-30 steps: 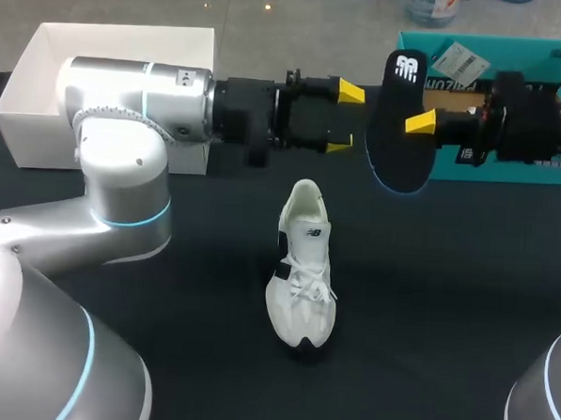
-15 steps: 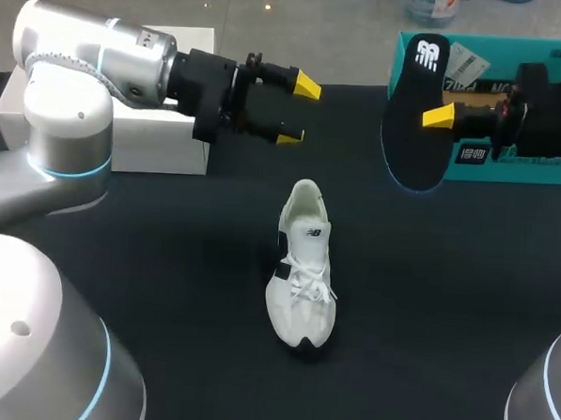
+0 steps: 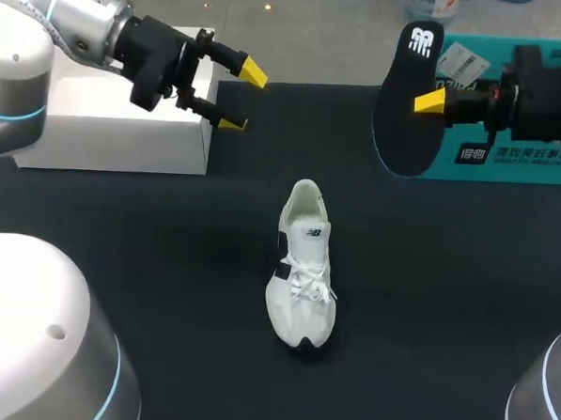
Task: Take the shoe out of the shoebox, open the shoe tongue, remove and reinsert the insole, then place the shoe into the shoebox
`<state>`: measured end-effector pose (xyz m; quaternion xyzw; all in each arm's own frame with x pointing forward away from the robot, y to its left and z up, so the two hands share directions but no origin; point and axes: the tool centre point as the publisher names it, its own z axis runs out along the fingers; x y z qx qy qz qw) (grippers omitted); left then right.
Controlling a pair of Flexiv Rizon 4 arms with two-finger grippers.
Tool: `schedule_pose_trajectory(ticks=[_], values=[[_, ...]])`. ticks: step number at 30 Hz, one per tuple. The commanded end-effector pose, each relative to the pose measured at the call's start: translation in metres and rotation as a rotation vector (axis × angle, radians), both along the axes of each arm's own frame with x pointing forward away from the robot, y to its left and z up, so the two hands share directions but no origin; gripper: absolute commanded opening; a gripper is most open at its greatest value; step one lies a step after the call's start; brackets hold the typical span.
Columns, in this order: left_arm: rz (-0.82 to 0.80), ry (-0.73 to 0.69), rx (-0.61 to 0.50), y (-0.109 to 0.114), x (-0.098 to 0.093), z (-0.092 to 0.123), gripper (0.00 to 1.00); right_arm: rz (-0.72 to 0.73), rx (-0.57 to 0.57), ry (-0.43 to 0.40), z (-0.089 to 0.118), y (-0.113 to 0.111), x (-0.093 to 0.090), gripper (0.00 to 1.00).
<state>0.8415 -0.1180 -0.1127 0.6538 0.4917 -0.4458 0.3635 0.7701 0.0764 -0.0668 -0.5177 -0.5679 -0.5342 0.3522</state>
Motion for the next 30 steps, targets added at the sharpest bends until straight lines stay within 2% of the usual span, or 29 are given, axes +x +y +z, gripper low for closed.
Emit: schedule_pose_trajectory(ticks=[1,17,30], values=[[-0.025,-0.012,0.032,0.036,0.012,0.002,1.00,-0.009,-0.015,-0.008,0.004,0.012,0.007,0.00],[0.023,0.027,0.194,0.117,0.045,-0.027,1.00,-0.014,-0.067,-0.014,0.022,0.033,0.032,0.00],[0.096,0.045,0.210,0.136,0.069,-0.039,1.00,-0.003,-0.078,-0.019,0.022,0.044,0.050,0.00]])
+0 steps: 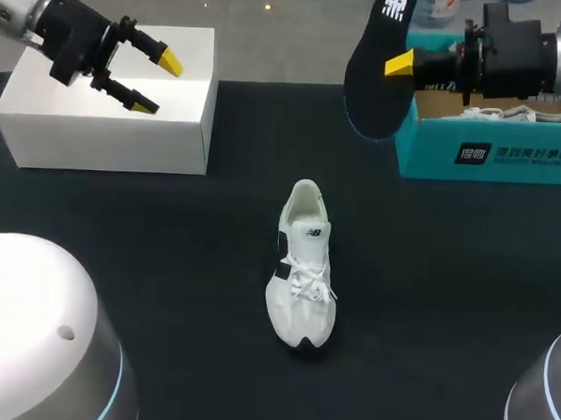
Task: Take the shoe out of the shoebox, open the shoe tongue, remove and reinsert the insole, then place the shoe into the shoebox
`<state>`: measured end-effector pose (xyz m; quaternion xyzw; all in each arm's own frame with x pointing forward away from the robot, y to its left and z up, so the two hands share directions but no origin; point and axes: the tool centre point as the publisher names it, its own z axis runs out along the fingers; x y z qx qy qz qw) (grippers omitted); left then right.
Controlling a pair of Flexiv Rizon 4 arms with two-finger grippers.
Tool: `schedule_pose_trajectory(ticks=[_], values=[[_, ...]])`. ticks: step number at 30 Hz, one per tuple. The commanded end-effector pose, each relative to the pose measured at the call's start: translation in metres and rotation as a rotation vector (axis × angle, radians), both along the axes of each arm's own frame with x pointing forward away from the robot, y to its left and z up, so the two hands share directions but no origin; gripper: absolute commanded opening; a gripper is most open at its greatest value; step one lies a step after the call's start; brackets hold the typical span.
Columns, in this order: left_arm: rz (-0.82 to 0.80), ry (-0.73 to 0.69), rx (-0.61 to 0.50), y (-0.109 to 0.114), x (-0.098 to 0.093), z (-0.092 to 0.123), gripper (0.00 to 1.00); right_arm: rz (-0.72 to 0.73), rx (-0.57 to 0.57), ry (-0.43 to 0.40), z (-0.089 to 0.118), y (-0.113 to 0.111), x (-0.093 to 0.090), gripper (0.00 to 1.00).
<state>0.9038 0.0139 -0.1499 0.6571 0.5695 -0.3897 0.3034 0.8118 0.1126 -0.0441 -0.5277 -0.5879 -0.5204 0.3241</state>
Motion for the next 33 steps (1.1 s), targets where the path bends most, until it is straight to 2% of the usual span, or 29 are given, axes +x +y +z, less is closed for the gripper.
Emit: schedule_pose_trajectory(ticks=[1,9,17,33], values=[[0.023,0.002,0.011,0.005,0.007,-0.002,1.00,0.009,-0.005,0.002,0.000,0.009,0.008,0.00],[0.027,0.009,0.026,0.006,0.009,-0.004,1.00,0.012,-0.020,-0.017,-0.002,0.013,0.009,0.00],[0.027,0.009,0.026,0.006,0.009,-0.004,1.00,0.026,-0.065,-0.196,0.007,0.019,0.018,0.00],[0.027,0.009,0.026,0.006,0.009,-0.004,1.00,0.005,-0.080,-0.193,0.010,0.021,0.020,0.00]])
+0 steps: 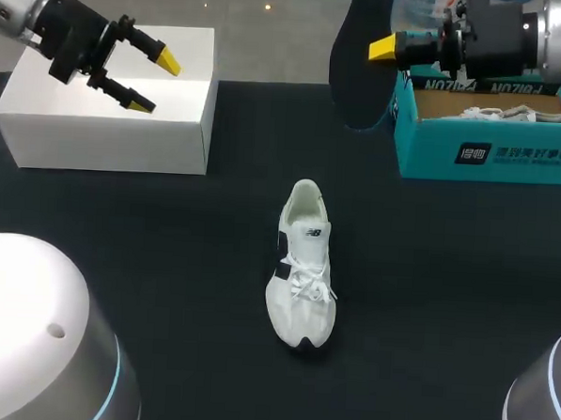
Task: Take the shoe out of the shoebox, open the shoe tongue, remove and reinsert the insole, then place the shoe into the shoebox
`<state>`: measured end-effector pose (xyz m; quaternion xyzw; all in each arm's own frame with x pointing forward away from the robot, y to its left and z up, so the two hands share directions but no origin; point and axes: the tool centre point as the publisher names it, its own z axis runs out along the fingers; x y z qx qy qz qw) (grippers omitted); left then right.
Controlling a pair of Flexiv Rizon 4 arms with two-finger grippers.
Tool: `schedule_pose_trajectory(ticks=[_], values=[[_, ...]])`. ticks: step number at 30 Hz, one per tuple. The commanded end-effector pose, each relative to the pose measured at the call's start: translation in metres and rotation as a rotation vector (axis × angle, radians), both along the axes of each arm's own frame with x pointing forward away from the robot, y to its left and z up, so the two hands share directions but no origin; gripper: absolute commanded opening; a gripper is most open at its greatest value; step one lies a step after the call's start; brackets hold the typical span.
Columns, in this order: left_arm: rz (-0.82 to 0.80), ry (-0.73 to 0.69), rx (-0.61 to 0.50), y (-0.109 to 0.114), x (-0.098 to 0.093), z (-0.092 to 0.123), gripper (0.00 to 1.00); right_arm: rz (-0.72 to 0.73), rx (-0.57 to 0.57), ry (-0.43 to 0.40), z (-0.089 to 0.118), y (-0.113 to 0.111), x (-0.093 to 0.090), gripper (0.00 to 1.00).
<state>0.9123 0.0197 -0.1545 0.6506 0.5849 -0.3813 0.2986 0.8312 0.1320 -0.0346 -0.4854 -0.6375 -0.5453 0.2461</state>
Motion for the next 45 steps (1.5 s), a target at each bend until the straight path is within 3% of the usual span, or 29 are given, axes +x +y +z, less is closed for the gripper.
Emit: schedule_pose_trajectory(ticks=[1,9,16,22,31,37,45], values=[[-0.002,0.000,0.002,0.001,0.001,0.000,1.00,0.000,-0.003,0.002,0.000,0.002,0.001,0.00],[-0.002,0.000,0.002,0.001,0.001,0.000,1.00,0.000,-0.003,0.002,0.000,0.002,0.001,0.00],[-0.002,0.000,0.002,0.001,0.001,0.000,1.00,0.039,-0.070,-0.022,-0.028,0.002,0.023,0.00],[-0.002,0.000,0.002,0.001,0.001,0.000,1.00,0.058,-0.080,-0.054,-0.049,0.017,0.032,0.00],[-0.002,0.000,0.002,0.001,0.001,0.000,1.00,0.085,-0.120,-0.115,-0.086,0.036,0.036,0.00],[-0.002,0.000,0.002,0.001,0.001,0.000,1.00,0.110,-0.109,-0.098,-0.108,0.050,0.032,0.00],[-0.002,0.000,0.002,0.001,0.001,0.000,1.00,0.110,-0.109,-0.098,-0.108,0.050,0.032,0.00]])
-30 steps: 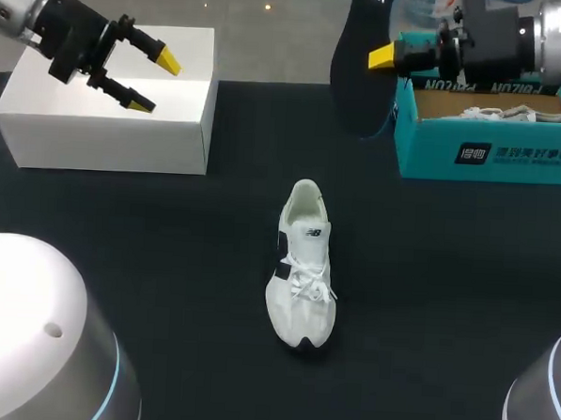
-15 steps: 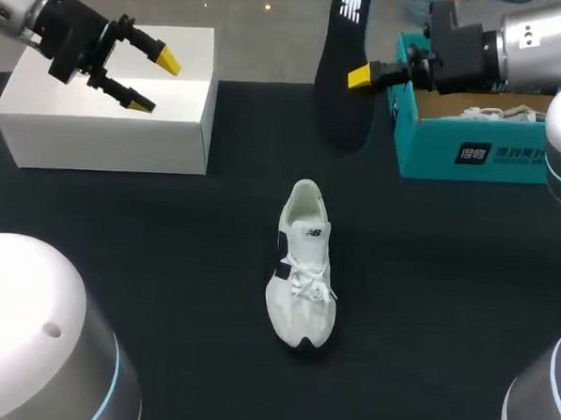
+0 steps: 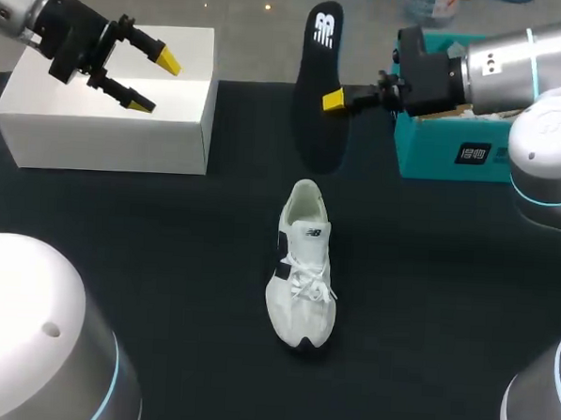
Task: Take the shoe out of the shoebox, open the shoe tongue, remove and reinsert the insole, then place the shoe into the shoebox
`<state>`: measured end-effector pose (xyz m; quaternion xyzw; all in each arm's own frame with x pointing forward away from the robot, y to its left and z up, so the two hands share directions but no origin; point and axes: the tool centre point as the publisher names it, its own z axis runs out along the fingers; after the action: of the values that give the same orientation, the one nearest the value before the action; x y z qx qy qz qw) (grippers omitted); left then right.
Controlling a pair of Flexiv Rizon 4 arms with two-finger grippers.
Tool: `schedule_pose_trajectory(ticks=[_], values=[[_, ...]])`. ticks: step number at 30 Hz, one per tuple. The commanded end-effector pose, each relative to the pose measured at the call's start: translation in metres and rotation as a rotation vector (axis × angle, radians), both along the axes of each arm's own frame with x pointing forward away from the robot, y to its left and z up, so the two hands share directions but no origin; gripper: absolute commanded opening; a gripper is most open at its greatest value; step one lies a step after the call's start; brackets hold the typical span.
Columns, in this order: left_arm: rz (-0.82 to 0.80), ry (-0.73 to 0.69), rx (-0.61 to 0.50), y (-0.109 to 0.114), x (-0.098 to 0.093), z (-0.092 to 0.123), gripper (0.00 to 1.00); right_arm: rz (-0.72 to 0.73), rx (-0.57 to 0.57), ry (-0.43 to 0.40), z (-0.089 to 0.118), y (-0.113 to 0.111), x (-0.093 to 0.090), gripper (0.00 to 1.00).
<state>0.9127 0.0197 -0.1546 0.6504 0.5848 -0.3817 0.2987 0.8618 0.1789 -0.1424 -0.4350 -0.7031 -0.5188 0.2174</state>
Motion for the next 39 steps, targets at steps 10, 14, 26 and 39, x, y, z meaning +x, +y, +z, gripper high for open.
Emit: schedule_pose_trajectory(ticks=[10,14,26,39], values=[[-0.002,0.000,0.003,0.001,0.000,0.000,1.00,0.004,-0.023,-0.015,-0.009,0.006,0.009,0.00],[-0.002,0.000,0.003,0.001,0.000,0.000,1.00,-0.033,-0.143,-0.154,-0.020,0.008,0.021,0.00],[-0.002,0.000,0.003,0.001,0.000,0.000,1.00,-0.050,-0.225,-0.333,-0.050,0.012,0.051,0.00],[-0.002,0.000,0.003,0.001,0.000,0.000,1.00,-0.005,-0.149,-0.316,-0.109,0.030,0.055,0.00]])
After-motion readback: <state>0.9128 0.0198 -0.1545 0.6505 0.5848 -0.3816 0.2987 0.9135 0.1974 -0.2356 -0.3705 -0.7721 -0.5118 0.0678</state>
